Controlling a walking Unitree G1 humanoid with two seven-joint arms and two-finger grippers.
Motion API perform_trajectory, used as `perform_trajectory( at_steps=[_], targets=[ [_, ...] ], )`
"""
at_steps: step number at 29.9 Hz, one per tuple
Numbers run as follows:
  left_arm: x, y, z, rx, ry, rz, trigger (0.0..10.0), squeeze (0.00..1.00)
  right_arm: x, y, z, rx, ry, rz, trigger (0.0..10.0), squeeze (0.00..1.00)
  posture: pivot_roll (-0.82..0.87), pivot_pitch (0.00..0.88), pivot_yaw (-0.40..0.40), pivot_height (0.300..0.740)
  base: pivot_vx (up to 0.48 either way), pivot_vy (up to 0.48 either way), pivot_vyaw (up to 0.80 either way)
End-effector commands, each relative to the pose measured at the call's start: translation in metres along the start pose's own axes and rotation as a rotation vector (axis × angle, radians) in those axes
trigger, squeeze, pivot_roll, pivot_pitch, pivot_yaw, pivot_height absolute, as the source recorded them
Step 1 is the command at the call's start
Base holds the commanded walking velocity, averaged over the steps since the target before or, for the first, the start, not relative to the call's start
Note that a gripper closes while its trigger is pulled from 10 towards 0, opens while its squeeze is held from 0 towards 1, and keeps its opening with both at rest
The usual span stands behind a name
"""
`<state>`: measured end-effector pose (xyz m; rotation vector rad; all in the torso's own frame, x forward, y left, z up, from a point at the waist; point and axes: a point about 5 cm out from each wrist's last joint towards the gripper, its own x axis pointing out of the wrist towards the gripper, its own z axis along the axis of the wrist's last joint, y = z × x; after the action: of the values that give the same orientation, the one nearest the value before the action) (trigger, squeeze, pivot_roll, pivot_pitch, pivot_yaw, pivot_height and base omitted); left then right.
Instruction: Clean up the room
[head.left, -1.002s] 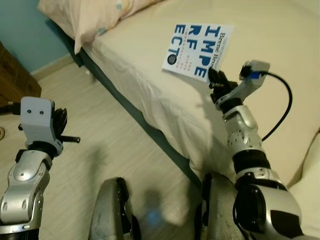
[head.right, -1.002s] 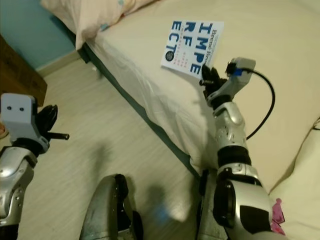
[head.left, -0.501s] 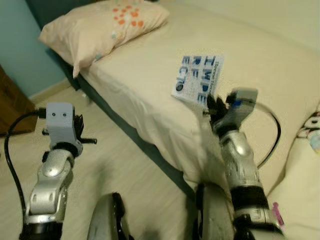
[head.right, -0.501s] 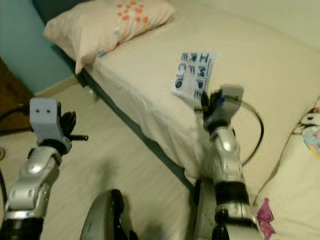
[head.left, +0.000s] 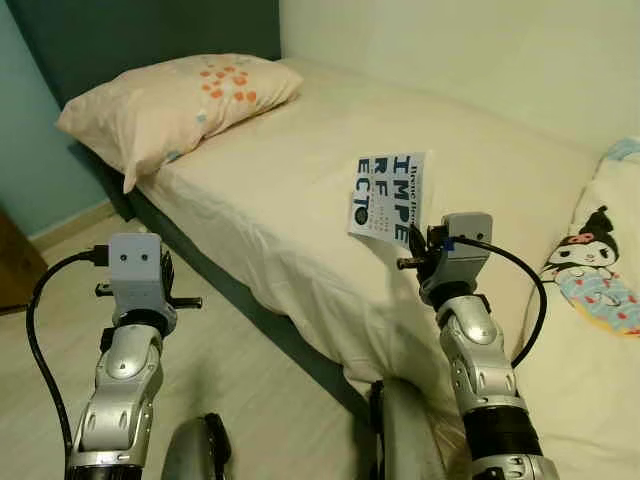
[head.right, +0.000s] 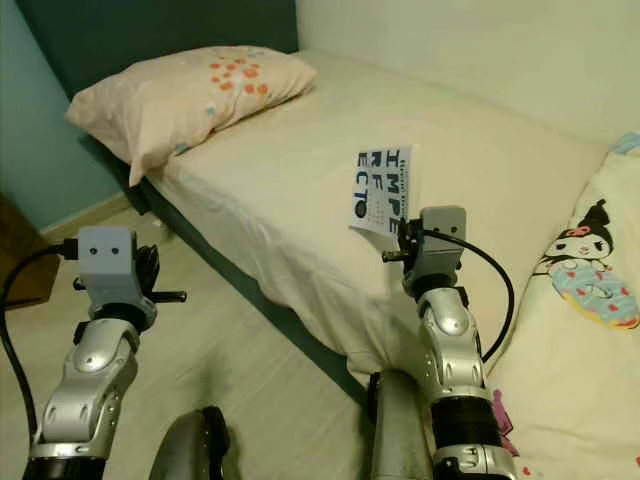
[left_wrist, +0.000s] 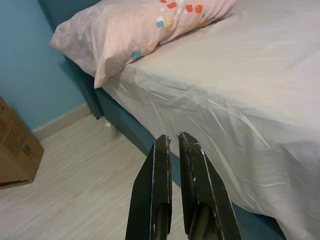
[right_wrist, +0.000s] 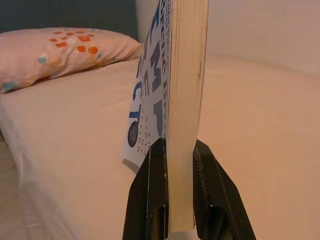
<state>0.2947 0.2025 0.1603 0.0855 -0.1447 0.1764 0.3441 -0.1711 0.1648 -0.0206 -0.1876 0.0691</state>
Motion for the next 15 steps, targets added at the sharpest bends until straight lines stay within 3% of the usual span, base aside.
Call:
perform_trajectory(
  at_steps=[1, 15],
  targets=[
    [-0.004, 0.001, -0.006, 0.014, 0.018, 0.023, 10.0, 0.00, 0.003, 0.003, 0.007, 0.001, -0.037, 0.015, 10.0, 0.00, -0.06, 0.091, -0.006, 0.534, 0.000, 0.000, 0.00],
    [-0.007, 0.003, -0.012, 0.050, 0.005, 0.041, 10.0, 0.00, -0.003, 0.020, -0.018, 0.080, 0.089, 0.080, 10.0, 0.00, -0.04, 0.056, -0.030, 0.574, 0.000, 0.000, 0.00]
  ],
)
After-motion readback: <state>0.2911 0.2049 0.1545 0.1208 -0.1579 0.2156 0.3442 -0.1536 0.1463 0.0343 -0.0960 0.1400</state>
